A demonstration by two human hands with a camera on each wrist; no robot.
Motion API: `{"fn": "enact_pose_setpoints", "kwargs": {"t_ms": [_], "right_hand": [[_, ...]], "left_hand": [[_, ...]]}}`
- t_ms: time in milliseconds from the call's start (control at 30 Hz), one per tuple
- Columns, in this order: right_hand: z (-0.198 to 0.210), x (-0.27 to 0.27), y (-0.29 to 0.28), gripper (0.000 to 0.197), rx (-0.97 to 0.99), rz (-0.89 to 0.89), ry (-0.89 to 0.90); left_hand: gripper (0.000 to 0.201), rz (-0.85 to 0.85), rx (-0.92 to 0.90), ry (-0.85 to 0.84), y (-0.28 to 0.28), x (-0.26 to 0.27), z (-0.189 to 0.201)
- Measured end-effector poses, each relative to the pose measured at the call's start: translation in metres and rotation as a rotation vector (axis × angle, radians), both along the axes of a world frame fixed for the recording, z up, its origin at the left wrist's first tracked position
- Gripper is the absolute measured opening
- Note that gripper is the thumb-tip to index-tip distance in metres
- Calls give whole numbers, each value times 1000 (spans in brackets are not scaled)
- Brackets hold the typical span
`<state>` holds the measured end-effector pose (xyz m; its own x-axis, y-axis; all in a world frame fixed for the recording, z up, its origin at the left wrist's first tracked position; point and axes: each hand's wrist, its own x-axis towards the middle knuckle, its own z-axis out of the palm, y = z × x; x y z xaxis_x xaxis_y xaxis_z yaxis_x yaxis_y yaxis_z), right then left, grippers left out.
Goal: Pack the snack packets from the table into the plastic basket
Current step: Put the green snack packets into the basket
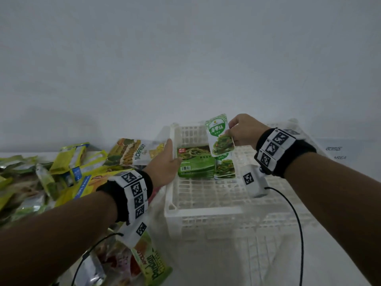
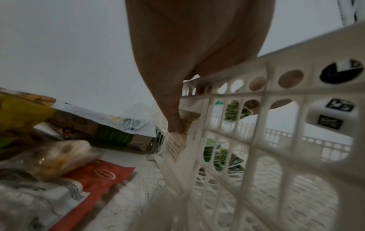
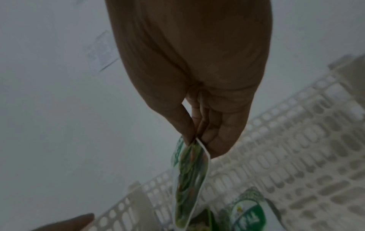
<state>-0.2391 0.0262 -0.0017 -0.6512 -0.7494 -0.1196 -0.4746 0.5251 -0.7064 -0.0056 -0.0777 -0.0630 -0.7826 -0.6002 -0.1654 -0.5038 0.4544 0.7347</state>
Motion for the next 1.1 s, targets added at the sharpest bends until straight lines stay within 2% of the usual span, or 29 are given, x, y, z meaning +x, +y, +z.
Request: {"fn": "enact_pose_setpoints", "kwargs": {"t_ms": [33,100,367,433,500,533,567,600,633,667,733,767,833,967,1100], "right_hand": [[-7,-5,-1,5,65,14,22],[-20,-14,0,11,157,24,24],[-50,-28,10,14,260,-15,-93],[-55,-27,11,9,266,-30,-111],[-63,-28,7,24,224,-68,-150],[-66,-26,5,24,232,-71,-135],[-66,-23,4,16,240,-109,-128],[-62,-19,3,9,336,-62,-75],[-65,-15,5,17,438,58,96],[-65,-14,6,20,499,103,211],[-68,-19,4,11,442,37,88],[-72,-24,5,17,362,-3,48],[-76,-29,4,25,349,15,102],[-69,-28,3,26,388,8,74],[-59,-22,4,33,411,7,193]], "left_hand": [[73,5,-7,-2,0,0,0],[71,18,-24,-3,1,-1,0],[72,31,-10,13,4,-1,1],[73,35,7,24,6,1,2],[73,38,14,24,7,2,3],[72,38,14,25,8,2,3],[72,36,9,26,8,2,3],[72,32,2,29,9,2,3],[73,32,-1,33,8,1,2],[73,34,0,37,8,1,1],[72,36,-3,46,8,1,1],[72,37,-8,49,8,0,2],[72,36,-17,48,9,0,2],[73,77,-10,44,4,-1,-5],[72,67,-38,31,4,-3,-5]]}}
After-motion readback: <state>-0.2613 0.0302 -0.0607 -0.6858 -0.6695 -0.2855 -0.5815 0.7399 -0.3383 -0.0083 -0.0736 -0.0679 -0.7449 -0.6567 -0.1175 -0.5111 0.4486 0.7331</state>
